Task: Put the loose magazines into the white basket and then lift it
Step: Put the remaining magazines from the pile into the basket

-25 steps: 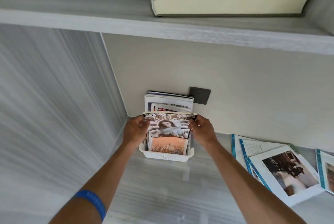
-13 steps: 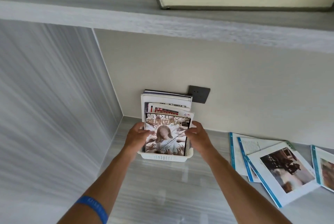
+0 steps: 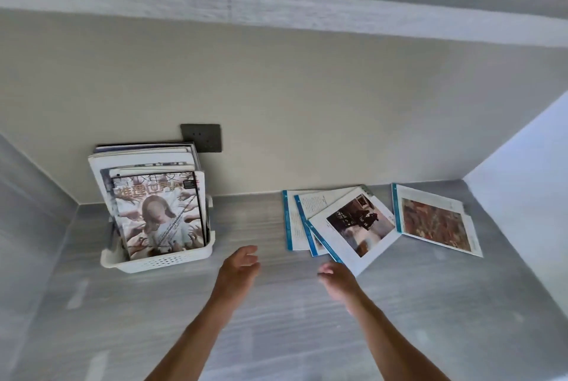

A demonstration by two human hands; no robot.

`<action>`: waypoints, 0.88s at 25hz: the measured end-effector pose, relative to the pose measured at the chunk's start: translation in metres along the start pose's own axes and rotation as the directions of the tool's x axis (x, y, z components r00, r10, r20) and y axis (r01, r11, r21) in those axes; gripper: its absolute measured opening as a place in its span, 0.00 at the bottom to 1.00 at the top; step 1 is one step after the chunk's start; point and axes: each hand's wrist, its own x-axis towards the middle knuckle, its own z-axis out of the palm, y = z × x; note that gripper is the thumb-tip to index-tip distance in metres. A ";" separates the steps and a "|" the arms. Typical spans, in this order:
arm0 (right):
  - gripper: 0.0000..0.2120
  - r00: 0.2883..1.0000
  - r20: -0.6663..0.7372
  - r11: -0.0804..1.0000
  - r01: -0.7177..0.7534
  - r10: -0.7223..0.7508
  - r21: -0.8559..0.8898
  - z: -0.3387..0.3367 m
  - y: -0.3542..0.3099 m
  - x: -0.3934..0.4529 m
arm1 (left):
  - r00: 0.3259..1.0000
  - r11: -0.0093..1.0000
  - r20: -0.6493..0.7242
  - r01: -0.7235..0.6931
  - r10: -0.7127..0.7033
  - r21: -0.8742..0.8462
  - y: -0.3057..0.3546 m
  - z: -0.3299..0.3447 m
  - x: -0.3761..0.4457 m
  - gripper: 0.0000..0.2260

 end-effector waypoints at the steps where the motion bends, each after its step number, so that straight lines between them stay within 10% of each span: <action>1: 0.10 1.000 -0.023 1.000 -0.018 0.018 -0.009 -0.012 0.018 0.005 | 1.000 1.000 -0.001 0.004 -0.004 0.013 0.006 0.018 0.000 0.14; 14: 0.44 0.980 0.155 0.759 0.196 -0.126 -0.620 -0.054 0.113 0.069 | 0.984 0.987 -0.169 0.072 -0.047 0.145 0.014 0.128 -0.024 0.13; 22: 0.45 0.942 0.223 0.662 0.334 -0.249 -0.671 -0.044 0.168 0.018 | 0.985 0.987 -0.154 0.096 -0.076 0.128 -0.009 0.166 -0.027 0.12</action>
